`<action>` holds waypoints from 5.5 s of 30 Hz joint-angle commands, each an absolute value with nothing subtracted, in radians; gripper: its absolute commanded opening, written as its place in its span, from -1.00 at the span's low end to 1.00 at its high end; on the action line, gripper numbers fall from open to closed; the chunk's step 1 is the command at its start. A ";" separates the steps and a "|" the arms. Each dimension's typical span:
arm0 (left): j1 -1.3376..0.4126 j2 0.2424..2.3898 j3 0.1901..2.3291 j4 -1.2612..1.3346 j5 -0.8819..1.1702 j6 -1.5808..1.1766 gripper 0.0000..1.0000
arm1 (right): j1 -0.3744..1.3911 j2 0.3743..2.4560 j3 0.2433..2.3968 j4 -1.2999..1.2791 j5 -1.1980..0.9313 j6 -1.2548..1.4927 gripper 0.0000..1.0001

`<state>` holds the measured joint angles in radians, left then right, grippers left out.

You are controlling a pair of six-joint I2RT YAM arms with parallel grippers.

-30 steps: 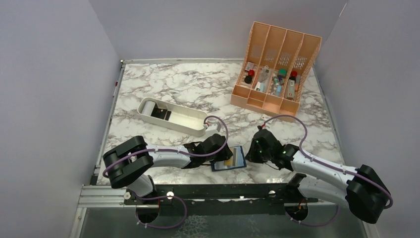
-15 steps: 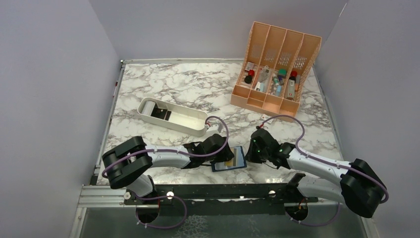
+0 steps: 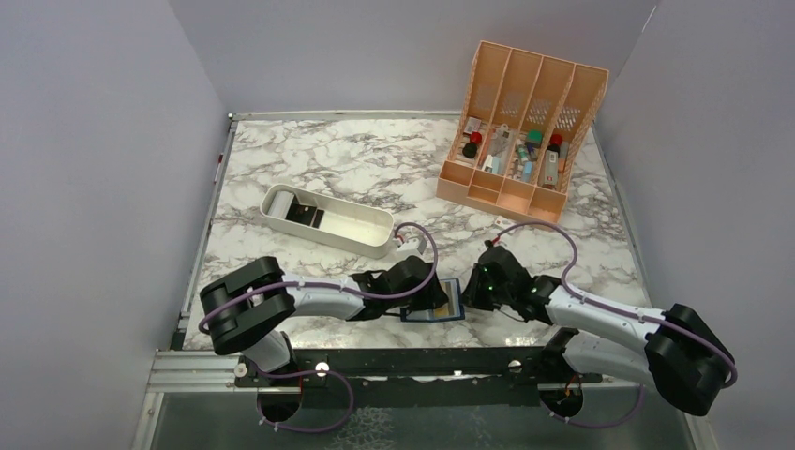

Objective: Put the credit cards into the card holder
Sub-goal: Insert the credit card into the card holder, then turn over the card slot in the card holder.

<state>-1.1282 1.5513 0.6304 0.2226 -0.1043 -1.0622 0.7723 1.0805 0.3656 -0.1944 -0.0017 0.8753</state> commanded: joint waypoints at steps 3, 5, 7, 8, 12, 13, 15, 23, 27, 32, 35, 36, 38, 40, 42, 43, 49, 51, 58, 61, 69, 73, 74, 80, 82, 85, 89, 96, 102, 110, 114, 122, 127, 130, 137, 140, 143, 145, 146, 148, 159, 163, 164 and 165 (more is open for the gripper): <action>-1.137 1.593 0.674 0.303 -0.078 -1.061 -0.04 | 0.781 1.065 0.316 -0.225 -0.048 0.901 -0.63; -1.137 1.595 0.682 0.304 -0.072 -1.058 -0.04 | 0.781 1.057 0.321 -0.246 -0.029 0.902 -0.63; -1.137 1.590 0.682 0.297 -0.071 -1.060 -0.04 | 0.781 1.047 0.331 -0.274 -0.005 0.906 -0.62; -1.137 1.583 0.680 0.288 -0.075 -1.064 -0.04 | 0.781 1.040 0.338 -0.288 0.008 0.907 -0.62; -1.137 1.554 0.685 0.232 -0.089 -1.059 -0.04 | 0.781 1.001 0.375 -0.354 0.067 0.902 -0.61; -1.138 1.546 0.690 0.212 -0.092 -1.054 -0.04 | 0.781 0.991 0.387 -0.367 0.081 0.899 -0.60; -1.136 1.529 0.707 0.164 -0.101 -1.035 -0.04 | 0.781 0.975 0.405 -0.388 0.097 0.892 -0.57; -1.128 1.437 0.750 -0.041 -0.186 -0.948 -0.03 | 0.781 0.967 0.416 -0.340 0.034 0.879 -0.47; -1.124 1.406 0.762 -0.136 -0.233 -0.907 0.02 | 0.781 0.925 0.382 -0.254 -0.043 0.887 -0.37; -1.115 1.386 0.731 -0.130 -0.223 -0.901 0.01 | 0.781 0.909 0.376 -0.214 -0.062 0.894 -0.35; -1.112 1.393 0.742 -0.171 -0.244 -0.879 0.01 | 0.781 0.933 0.390 -0.224 -0.058 0.906 -0.35; -1.111 1.398 0.750 -0.192 -0.254 -0.870 0.01 | 0.781 0.942 0.391 -0.220 -0.061 0.913 -0.35; -1.110 1.405 0.763 -0.230 -0.269 -0.852 0.03 | 0.781 0.953 0.385 -0.199 -0.075 0.917 -0.33; -1.111 1.401 0.763 -0.243 -0.282 -0.844 0.04 | 0.780 0.966 0.376 -0.179 -0.081 0.921 -0.32; -1.110 1.395 0.753 -0.245 -0.285 -0.842 0.06 | 0.781 0.980 0.369 -0.169 -0.081 0.925 -0.31; -1.111 1.393 0.749 -0.246 -0.285 -0.842 0.07 | 0.781 0.987 0.367 -0.164 -0.081 0.925 -0.31; -1.110 1.401 0.723 -0.222 -0.271 -0.838 0.14 | 0.781 1.022 0.357 -0.143 -0.078 0.927 -0.31; -1.111 1.404 0.708 -0.189 -0.249 -0.830 0.16 | 0.781 1.031 0.356 -0.146 -0.071 0.927 -0.31; -1.110 1.421 0.684 -0.144 -0.228 -0.833 0.09 | 0.781 1.044 0.340 -0.131 -0.066 0.924 -0.25; -1.111 1.420 0.671 -0.109 -0.206 -0.834 -0.09 | 0.781 1.050 0.335 -0.111 -0.079 0.926 -0.25; -1.110 1.420 0.633 -0.032 -0.149 -0.858 -0.85 | 0.780 1.036 0.331 -0.076 -0.099 0.922 -0.25; -1.110 1.423 0.616 0.009 -0.117 -0.875 -0.97 | 0.781 1.034 0.328 -0.060 -0.109 0.924 -0.25; -1.111 1.424 0.612 0.018 -0.109 -0.878 -0.99 | 0.781 1.035 0.327 -0.056 -0.112 0.924 -0.24; -1.109 1.423 0.603 0.050 -0.087 -0.896 -1.00 | 0.781 1.043 0.328 -0.049 -0.120 0.928 -0.22; -1.110 1.423 0.603 0.052 -0.088 -0.897 -1.00 | 0.781 1.045 0.330 -0.044 -0.125 0.928 -0.20; -1.109 1.425 0.601 0.055 -0.087 -0.901 -1.00 | 0.781 1.051 0.330 -0.032 -0.137 0.932 -0.19; -1.111 1.429 0.600 0.057 -0.086 -0.905 -1.00 | 0.781 1.060 0.330 -0.016 -0.154 0.937 -0.18; -1.110 1.440 0.600 0.058 -0.086 -0.910 -1.00 | 0.781 1.054 0.312 0.013 -0.156 0.945 -0.10; -1.110 1.457 0.594 0.061 -0.089 -0.914 -1.00 | 0.781 0.984 0.260 0.120 -0.206 0.979 -0.10; -1.110 1.468 0.597 0.066 -0.089 -0.917 -1.00 | 0.781 0.938 0.206 0.282 -0.278 1.010 -0.10; -1.110 1.469 0.597 0.065 -0.089 -0.917 -1.00 | 0.780 0.968 0.191 0.352 -0.306 1.025 -0.10; -1.110 1.461 0.583 0.085 -0.088 -0.936 -1.00 | 0.780 1.047 0.198 0.448 -0.360 1.032 -0.10; -1.110 1.441 0.563 0.119 -0.085 -0.953 -0.99 | 0.781 1.074 0.213 0.461 -0.372 1.024 -0.10; -1.110 1.440 0.545 0.150 -0.077 -0.967 -0.98 | 0.781 1.109 0.215 0.491 -0.394 1.024 -0.10; -1.111 1.441 0.535 0.174 -0.069 -0.980 -0.97 | 0.781 1.169 0.235 0.516 -0.418 1.010 -0.10; -1.110 1.439 0.529 0.195 -0.062 -0.984 -0.96 | 0.781 1.194 0.249 0.534 -0.433 1.008 -0.10; -1.110 1.441 0.528 0.200 -0.058 -0.989 -0.95 | 0.781 1.218 0.261 0.552 -0.445 1.006 -0.10; -1.110 1.441 0.525 0.203 -0.055 -0.992 -0.93 | 0.781 1.234 0.264 0.554 -0.436 1.003 -0.11; -1.110 1.443 0.525 0.203 -0.054 -0.993 -0.91 | 0.781 1.242 0.267 0.548 -0.433 1.000 -0.11; -1.110 1.442 0.524 0.194 -0.055 -0.997 -0.86 | 0.781 1.258 0.275 0.529 -0.428 0.990 -0.11; -1.109 1.317 0.500 0.074 -0.146 -1.011 -0.47 | 0.781 1.253 0.316 0.276 -0.277 0.932 -0.29; -1.109 1.258 0.489 0.029 -0.185 -1.028 -0.30 | 0.781 1.267 0.343 0.208 -0.250 0.907 -0.30; -1.108 1.240 0.485 0.020 -0.198 -1.036 -0.28 | 0.780 1.275 0.351 0.196 -0.251 0.900 -0.30; -1.109 1.218 0.478 0.013 -0.211 -1.043 -0.27 | 0.781 1.283 0.360 0.188 -0.251 0.893 -0.30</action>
<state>-1.1118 1.2926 0.5007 0.0586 -0.1345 -1.0138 0.7734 1.2591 0.3157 0.2798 -0.3042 0.9394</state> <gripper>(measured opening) 0.348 0.352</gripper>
